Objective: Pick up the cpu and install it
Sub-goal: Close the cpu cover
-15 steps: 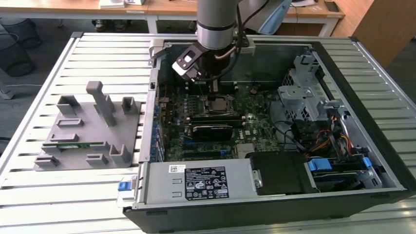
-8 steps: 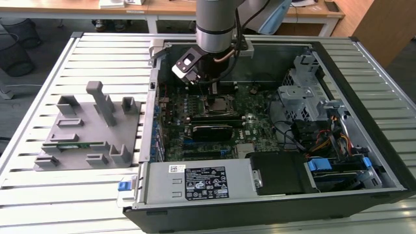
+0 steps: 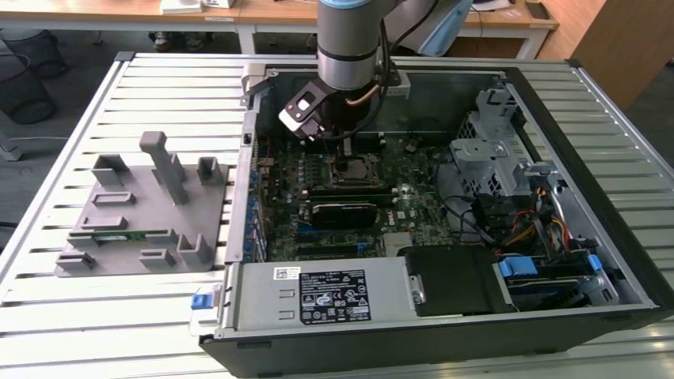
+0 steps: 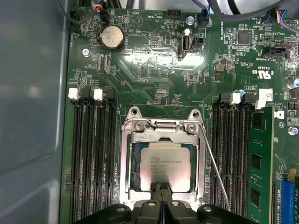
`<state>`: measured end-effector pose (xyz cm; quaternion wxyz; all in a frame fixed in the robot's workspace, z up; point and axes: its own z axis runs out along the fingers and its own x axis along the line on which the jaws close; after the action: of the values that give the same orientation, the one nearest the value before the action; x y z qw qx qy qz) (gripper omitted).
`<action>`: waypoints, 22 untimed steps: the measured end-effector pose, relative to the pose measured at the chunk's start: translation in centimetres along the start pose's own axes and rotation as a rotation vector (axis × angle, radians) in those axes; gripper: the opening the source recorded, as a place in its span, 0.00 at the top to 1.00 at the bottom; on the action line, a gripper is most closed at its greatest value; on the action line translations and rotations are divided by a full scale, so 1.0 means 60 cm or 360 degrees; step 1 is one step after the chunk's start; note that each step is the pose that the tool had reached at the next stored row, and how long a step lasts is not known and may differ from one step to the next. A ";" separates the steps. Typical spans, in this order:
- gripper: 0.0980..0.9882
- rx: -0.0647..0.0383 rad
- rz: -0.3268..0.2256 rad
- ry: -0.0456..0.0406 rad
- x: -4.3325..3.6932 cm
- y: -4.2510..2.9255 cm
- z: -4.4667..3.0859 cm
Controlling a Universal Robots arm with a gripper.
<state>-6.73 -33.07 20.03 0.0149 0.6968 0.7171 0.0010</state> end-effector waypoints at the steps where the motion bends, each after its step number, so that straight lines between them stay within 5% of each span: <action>1: 0.99 0.0000 0.0000 0.0000 0.000 0.000 0.000; 13: 0.99 -0.0002 0.0000 0.0009 0.000 0.022 0.002; 17: 0.99 -0.0001 0.0000 0.0010 -0.001 0.021 -0.013; 22: 0.99 -0.0002 -0.0001 0.0010 -0.002 0.011 -0.013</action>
<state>-6.09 -33.17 20.82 0.0129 0.6966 0.7173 0.0036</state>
